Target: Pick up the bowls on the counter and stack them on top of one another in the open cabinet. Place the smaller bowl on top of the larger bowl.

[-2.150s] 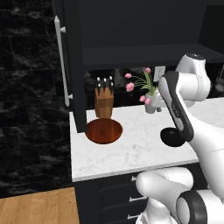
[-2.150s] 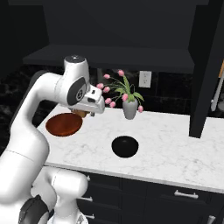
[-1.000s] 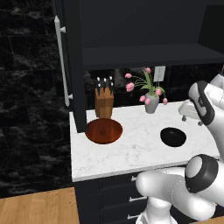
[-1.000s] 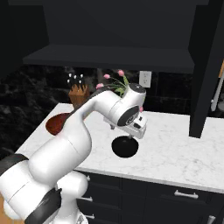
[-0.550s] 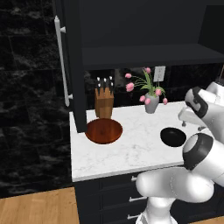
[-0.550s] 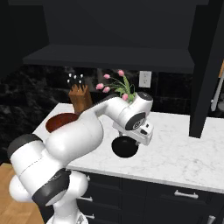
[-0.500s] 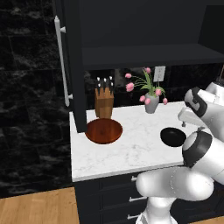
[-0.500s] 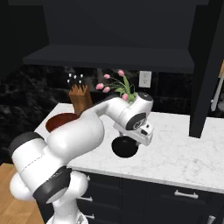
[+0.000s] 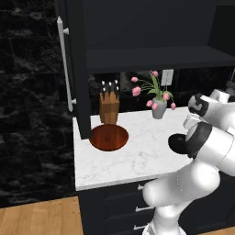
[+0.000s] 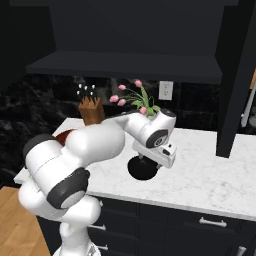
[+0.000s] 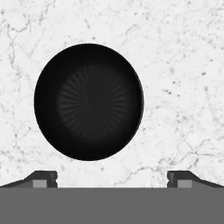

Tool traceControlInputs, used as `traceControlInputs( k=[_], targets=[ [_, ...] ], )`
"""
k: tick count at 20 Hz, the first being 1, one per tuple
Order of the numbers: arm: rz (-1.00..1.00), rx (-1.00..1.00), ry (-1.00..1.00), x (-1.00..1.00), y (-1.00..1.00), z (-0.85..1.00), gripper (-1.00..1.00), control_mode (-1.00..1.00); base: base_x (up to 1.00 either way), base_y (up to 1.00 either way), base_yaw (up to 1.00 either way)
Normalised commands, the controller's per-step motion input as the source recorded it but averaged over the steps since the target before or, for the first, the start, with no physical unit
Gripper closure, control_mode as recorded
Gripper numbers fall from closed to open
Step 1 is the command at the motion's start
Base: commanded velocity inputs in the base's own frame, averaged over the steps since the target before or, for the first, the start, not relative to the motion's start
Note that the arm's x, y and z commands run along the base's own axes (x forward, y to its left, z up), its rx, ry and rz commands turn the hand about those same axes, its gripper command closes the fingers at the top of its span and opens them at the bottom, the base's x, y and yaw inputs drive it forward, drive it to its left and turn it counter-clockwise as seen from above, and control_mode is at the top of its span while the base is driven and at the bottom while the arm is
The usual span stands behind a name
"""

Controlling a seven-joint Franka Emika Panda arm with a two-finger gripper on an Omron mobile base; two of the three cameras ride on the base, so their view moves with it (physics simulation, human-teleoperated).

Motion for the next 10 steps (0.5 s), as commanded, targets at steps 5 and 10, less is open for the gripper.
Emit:
traceControlInputs(
  k=[5, 10],
  targets=[
    [0.00, 0.03, 0.00, 0.21, -0.18, -0.33, -1.00, -1.00, 0.00, 0.00, 0.00],
    [0.00, 0.02, 0.04, 0.17, -0.14, -0.31, -1.00, -1.00, 0.00, 0.00, 0.00]
  ],
)
